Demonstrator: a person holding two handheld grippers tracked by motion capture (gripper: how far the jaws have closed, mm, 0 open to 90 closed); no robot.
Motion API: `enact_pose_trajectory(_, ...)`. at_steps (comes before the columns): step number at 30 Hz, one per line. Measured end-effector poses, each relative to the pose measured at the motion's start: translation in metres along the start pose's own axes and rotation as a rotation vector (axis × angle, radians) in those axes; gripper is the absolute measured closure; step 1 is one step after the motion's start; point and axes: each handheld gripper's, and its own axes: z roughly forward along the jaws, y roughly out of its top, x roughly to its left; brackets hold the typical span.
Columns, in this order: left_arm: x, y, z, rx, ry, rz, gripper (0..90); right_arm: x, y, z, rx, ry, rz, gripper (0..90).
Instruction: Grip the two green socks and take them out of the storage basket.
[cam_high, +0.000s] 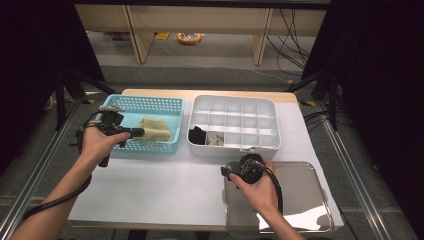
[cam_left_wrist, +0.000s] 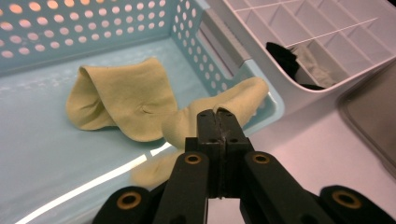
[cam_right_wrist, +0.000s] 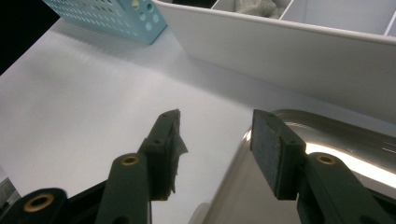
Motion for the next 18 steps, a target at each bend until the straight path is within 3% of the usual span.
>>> enact_pose_trajectory(6, -0.014, -0.012, -0.026, -0.021, -0.013, 0.046, 89.5, -0.001, 0.001, -0.001, 0.019, -0.008, -0.006, 53.1)
enact_pose_trajectory(9, -0.023, -0.020, -0.032, -0.034, -0.051, 0.038, 89.5, 0.001, 0.000, 0.000, 0.013, -0.007, 0.005, 53.1)
enact_pose_trajectory(10, -0.027, -0.023, -0.034, -0.031, -0.050, 0.049, 89.5, 0.000, 0.000, 0.001, -0.003, 0.009, -0.016, 53.1)
enact_pose_trajectory(12, -0.034, -0.031, -0.036, -0.019, -0.060, 0.070, 89.5, 0.000, 0.000, 0.001, 0.006, -0.012, -0.018, 53.0)
enact_pose_trajectory(17, -0.044, -0.045, -0.035, 0.026, -0.087, 0.099, 89.5, 0.000, 0.000, 0.002, -0.001, -0.001, -0.016, 53.1)
enact_pose_trajectory(18, -0.047, -0.048, -0.034, 0.032, -0.088, 0.108, 89.5, 0.002, 0.000, 0.001, 0.011, 0.007, 0.006, 53.1)
